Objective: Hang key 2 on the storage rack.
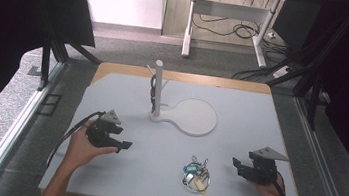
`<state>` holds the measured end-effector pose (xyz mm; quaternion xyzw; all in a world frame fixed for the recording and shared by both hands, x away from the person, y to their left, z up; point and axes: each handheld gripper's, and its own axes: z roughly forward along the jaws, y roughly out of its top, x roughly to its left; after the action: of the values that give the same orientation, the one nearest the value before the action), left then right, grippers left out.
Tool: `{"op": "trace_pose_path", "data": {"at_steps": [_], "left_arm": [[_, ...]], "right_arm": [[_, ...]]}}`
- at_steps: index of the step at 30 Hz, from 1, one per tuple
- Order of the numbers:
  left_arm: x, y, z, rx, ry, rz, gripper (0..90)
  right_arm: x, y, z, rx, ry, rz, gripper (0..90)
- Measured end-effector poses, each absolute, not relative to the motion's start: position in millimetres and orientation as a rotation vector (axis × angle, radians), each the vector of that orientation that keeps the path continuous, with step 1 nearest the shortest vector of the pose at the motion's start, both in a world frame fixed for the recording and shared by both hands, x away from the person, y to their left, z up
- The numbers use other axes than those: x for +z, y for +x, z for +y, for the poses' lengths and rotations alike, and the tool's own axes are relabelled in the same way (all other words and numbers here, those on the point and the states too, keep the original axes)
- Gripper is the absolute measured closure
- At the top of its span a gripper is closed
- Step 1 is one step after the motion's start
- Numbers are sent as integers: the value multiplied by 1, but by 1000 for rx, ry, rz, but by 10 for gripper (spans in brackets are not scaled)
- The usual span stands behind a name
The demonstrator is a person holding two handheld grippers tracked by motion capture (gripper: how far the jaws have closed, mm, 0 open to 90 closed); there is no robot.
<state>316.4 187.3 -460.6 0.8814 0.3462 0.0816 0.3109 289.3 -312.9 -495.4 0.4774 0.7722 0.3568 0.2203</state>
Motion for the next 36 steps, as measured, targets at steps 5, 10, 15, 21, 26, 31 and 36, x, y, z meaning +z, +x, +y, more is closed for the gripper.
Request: {"op": "trace_pose_path", "data": {"at_steps": [5,10,15,21,26,31,36], "left_arm": [[-465,315,181,209,2321,902,304],[-468,318,177,189,2326,893,304],[-465,313,181,207,2316,899,297],[-466,305,181,209,2322,877,297],[-464,301,184,216,2310,880,298],[-465,301,189,178,2277,912,299],[-466,300,193,174,2266,936,300]], "right_arm": [[-489,287,-310,950,1313,2136,310],[-483,285,-298,888,1249,2229,344],[-469,281,-283,808,1154,2349,380],[-460,278,-256,805,1077,2498,432],[-462,272,-232,841,1014,2629,485],[-459,263,-216,849,959,2702,513],[-460,254,-199,830,884,2789,550]]}}
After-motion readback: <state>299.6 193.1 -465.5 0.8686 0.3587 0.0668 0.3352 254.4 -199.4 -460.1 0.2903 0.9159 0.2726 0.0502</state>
